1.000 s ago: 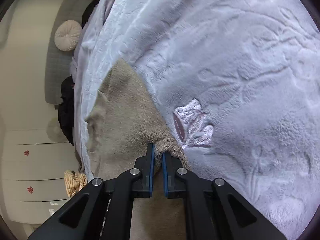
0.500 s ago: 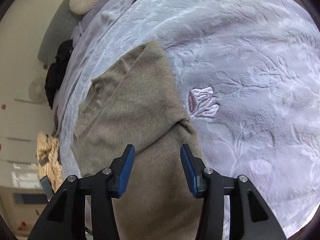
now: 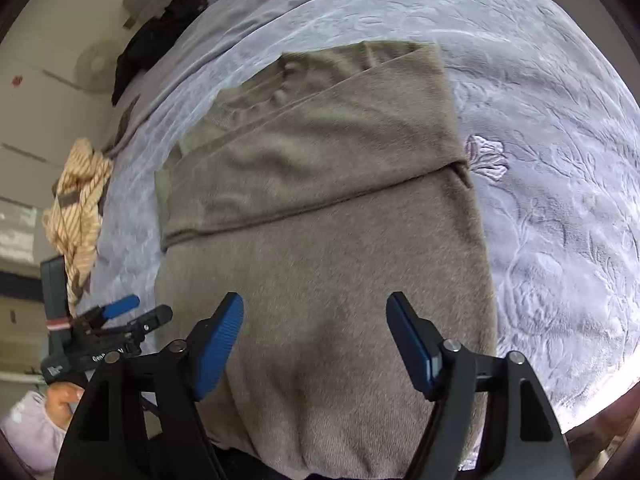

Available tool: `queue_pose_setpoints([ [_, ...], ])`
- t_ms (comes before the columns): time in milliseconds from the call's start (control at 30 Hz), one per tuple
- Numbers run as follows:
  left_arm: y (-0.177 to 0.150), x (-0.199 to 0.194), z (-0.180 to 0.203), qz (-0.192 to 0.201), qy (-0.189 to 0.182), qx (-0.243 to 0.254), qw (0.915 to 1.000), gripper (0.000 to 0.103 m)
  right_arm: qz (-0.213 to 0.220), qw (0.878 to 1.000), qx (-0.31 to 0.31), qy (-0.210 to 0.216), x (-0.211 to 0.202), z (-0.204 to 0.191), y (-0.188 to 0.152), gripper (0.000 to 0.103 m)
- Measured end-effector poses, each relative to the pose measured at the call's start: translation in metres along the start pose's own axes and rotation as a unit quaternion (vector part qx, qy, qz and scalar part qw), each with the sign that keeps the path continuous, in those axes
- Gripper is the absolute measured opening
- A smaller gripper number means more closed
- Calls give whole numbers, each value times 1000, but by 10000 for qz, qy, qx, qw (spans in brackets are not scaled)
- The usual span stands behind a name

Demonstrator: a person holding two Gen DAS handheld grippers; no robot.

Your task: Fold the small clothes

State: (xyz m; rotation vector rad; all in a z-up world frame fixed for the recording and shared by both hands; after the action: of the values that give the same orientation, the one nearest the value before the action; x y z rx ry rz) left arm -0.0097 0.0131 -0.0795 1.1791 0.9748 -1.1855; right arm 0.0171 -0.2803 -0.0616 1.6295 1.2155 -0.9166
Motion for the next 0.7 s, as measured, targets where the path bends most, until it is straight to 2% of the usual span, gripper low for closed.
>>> queue_pose_setpoints([
  [233, -8, -8, 12, -63, 77, -12, 9999, 99, 154, 9985, -502, -184, -11, -11, -14, 84],
  [400, -8, -16, 26, 13, 233, -97, 9997, 99, 60, 9981, -597, -130, -14, -4, -16, 84],
  [567, -18, -21, 37, 127, 303, -457, 9984, 99, -32, 9965, -834, 51, -15, 9, -21, 90],
  [633, -26, -22, 38, 149, 332, -668, 9971, 99, -86, 9953, -968, 62, -12, 14, -22, 99],
  [700, -37, -21, 34, 122, 360, -938, 9949, 99, -185, 9941, -1066, 118, -10, 19, -23, 100],
])
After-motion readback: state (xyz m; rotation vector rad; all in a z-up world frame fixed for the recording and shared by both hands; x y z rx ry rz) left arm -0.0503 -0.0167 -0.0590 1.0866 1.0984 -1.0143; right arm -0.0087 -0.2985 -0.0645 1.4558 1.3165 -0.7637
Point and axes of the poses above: each gripper's, at about its wrist camera, not at the fingertips, and x roughly the way its jaws point, z to its right, y to its top, the point moved 2 cm from there along x, roughly the way its jaws point, and after that the axes turned 4 degrees about -y, right-handed, at the moved point
